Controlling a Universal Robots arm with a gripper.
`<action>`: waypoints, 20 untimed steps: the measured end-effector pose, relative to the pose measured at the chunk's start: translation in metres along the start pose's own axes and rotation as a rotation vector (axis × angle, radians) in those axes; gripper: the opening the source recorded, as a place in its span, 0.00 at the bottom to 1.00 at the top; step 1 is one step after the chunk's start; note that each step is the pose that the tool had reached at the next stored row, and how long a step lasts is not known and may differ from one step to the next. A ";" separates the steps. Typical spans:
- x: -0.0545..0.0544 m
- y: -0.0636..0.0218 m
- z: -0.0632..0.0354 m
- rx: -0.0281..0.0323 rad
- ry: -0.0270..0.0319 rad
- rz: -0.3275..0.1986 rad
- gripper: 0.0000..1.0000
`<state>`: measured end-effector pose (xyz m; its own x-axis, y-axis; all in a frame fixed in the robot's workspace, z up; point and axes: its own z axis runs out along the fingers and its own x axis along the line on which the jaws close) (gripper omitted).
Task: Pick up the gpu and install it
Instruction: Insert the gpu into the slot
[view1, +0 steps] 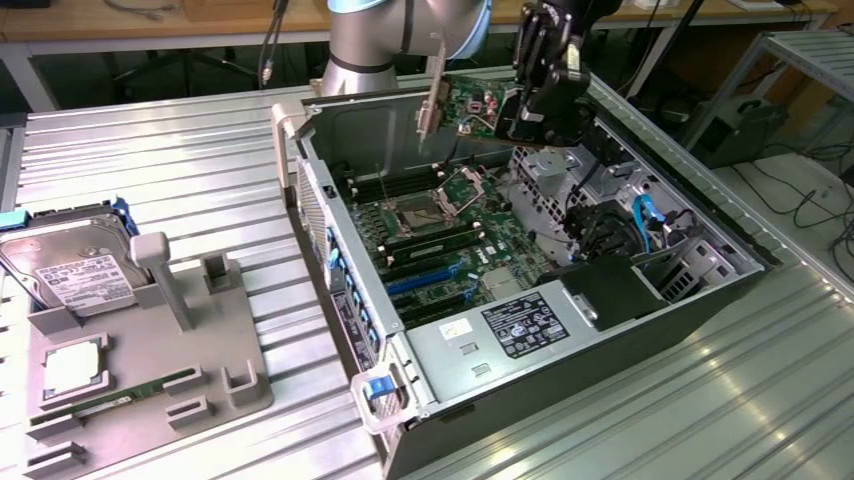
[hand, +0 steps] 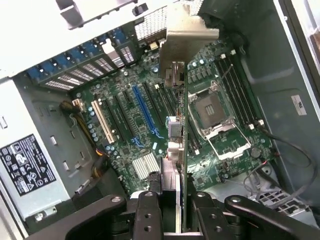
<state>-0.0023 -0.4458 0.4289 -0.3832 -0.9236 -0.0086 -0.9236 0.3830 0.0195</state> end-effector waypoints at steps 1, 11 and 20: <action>0.000 0.0000 0.0000 -0.0002 0.0004 -0.018 0.28; 0.000 0.0000 0.0001 -0.0017 0.0039 -0.202 0.28; 0.000 -0.0001 0.0008 0.0381 -0.0053 -0.278 0.28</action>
<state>-0.0022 -0.4458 0.4281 -0.1145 -0.9933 -0.0136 -0.9931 0.1148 -0.0220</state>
